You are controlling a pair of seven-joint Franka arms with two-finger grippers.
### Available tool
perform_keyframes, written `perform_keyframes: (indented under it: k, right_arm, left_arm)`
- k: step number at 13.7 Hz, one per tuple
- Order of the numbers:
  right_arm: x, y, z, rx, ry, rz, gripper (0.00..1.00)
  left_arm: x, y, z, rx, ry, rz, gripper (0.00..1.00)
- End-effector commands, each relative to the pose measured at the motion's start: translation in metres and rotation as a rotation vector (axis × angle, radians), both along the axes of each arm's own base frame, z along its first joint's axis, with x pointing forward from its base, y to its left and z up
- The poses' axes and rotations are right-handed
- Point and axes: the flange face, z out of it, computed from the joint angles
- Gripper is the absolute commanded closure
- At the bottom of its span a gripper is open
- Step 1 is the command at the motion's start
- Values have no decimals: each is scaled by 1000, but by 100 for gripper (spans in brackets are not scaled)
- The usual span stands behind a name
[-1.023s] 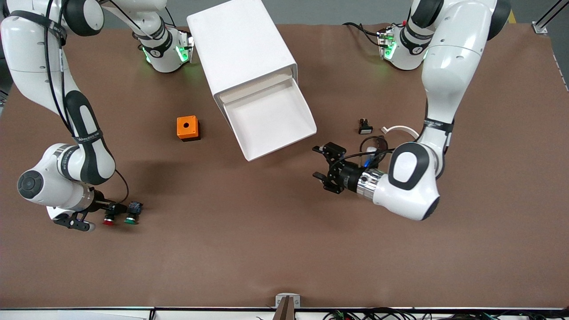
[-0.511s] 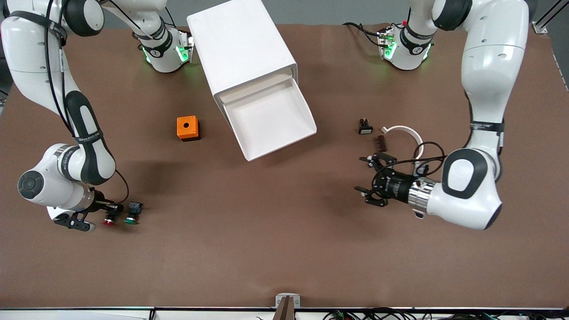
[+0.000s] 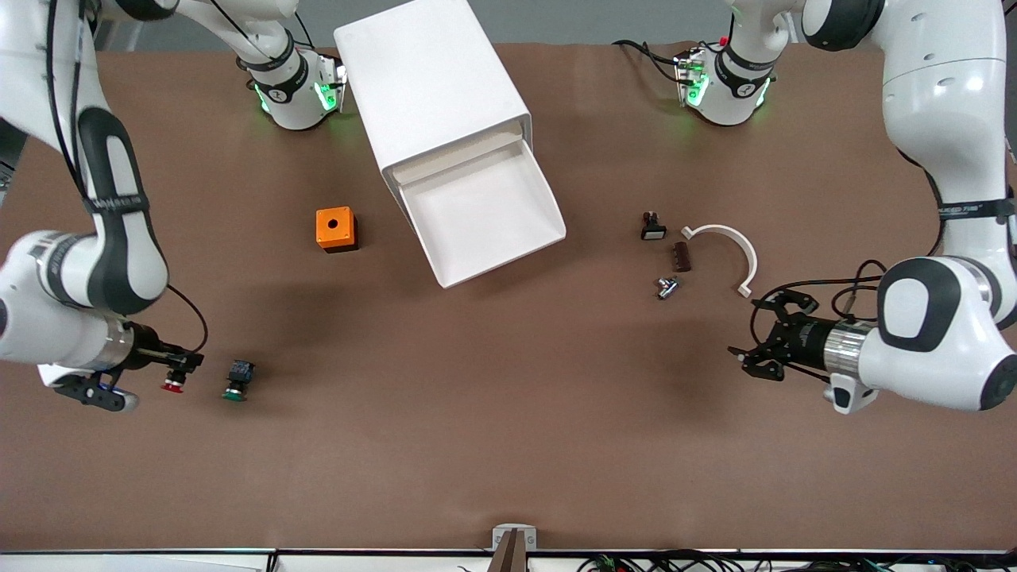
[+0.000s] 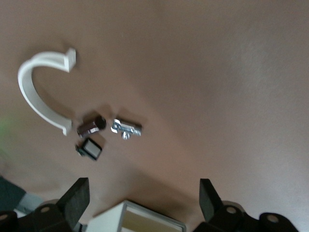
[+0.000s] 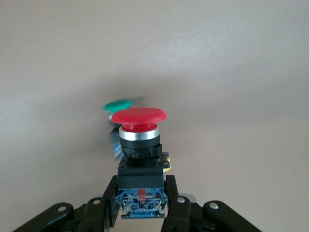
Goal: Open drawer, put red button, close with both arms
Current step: 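Carry the red button with the right gripper over the open drawer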
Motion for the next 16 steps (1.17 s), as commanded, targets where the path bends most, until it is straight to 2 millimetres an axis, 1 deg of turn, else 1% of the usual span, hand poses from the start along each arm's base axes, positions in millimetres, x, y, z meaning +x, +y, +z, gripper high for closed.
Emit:
perform_keyframes:
  k: [1, 3, 4, 6, 7, 9, 11, 12, 14, 15, 16]
  right_arm:
    - [-31, 59, 79, 4, 33, -118, 100]
    - [-54, 113, 122, -8, 57, -222, 100]
    - [-65, 145, 137, -16, 62, -265, 100]
    - [-87, 201, 157, -4, 64, -330, 100]
    - [-97, 225, 162, 15, 73, -369, 100]
    - [-118, 282, 169, 14, 83, -433, 100]
    - [-143, 335, 163, -3, 89, -478, 100]
    - [-157, 359, 159, -7, 86, -509, 100]
    - [-183, 405, 150, -5, 70, -559, 100]
    - [-194, 424, 147, 0, 63, -579, 100]
    - [-201, 436, 145, 2, 59, -597, 100]
  left_arm:
    - [4, 29, 19, 67, -109, -87, 0]
    - [4, 38, 33, 142, -183, -275, 0]
    - [3, 38, 42, 142, -223, -386, 0]
    - [5, 41, 57, 94, -313, -559, 0]
    - [7, 41, 61, 83, -344, -611, 0]
    - [5, 36, 77, 82, -376, -636, 0]
    - [5, 37, 85, 87, -402, -639, 0]
    - [1, 30, 91, 77, -421, -644, 0]
    - [-1, 10, 90, 68, -432, -668, 0]
    - [-3, -9, 85, 61, -424, -688, 0]
    - [-7, -19, 82, 58, -422, -700, 0]
